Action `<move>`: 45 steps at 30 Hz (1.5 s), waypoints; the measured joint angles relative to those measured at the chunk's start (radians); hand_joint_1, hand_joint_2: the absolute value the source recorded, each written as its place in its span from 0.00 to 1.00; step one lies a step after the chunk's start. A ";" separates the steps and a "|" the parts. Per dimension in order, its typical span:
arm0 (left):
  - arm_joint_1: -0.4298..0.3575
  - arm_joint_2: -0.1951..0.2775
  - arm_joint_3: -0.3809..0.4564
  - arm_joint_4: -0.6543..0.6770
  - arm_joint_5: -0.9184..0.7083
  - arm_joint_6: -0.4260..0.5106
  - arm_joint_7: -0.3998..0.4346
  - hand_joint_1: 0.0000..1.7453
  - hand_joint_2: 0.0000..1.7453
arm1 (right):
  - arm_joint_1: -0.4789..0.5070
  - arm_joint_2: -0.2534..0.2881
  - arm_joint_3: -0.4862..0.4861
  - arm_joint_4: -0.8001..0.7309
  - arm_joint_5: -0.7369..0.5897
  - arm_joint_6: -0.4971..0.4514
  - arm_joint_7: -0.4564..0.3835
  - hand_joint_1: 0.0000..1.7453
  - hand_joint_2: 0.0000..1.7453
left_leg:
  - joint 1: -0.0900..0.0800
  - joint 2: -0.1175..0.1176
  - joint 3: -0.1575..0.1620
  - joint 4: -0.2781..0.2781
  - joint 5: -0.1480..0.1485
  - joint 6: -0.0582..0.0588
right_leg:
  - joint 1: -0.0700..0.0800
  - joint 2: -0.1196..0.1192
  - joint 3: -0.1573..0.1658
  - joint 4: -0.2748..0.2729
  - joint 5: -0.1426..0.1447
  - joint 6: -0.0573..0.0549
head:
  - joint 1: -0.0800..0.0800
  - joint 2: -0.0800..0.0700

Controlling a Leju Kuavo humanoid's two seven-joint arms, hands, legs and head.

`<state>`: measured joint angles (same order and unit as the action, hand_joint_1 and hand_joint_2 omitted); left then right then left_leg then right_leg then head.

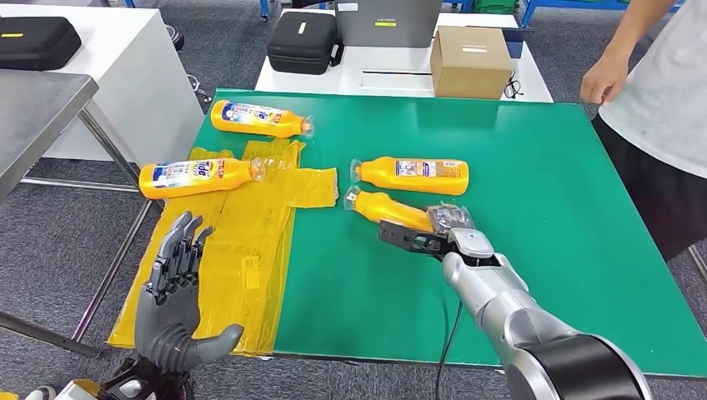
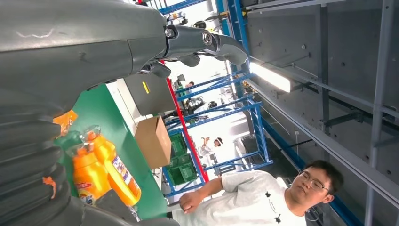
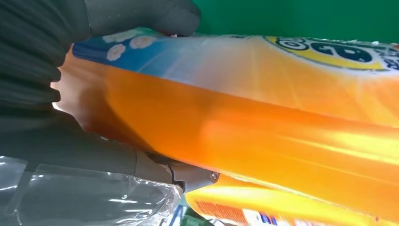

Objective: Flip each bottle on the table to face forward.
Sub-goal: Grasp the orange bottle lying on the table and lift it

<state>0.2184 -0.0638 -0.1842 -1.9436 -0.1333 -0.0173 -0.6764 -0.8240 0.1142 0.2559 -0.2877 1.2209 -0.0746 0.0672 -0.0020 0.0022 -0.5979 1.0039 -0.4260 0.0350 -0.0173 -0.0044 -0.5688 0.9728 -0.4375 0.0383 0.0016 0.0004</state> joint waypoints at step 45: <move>-0.193 -0.128 0.259 0.352 0.028 -0.298 0.056 0.00 1.00 | 0.749 -0.072 0.020 -1.204 -0.351 0.152 -0.403 1.00 1.00 | 0.000 -0.001 -0.007 0.000 0.000 -0.001 | 0.000 -0.002 -0.007 0.000 0.000 0.000 | 0.000 0.000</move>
<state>0.0252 -0.1922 0.0749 -1.5921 -0.1050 -0.3156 -0.6199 -0.0755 0.0421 0.2764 -1.4914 0.8694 0.0770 -0.3354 -0.0018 0.0009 -0.6052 1.0039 -0.4265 0.0344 -0.0171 -0.0063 -0.5759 0.9726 -0.4379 0.0382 0.0018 0.0004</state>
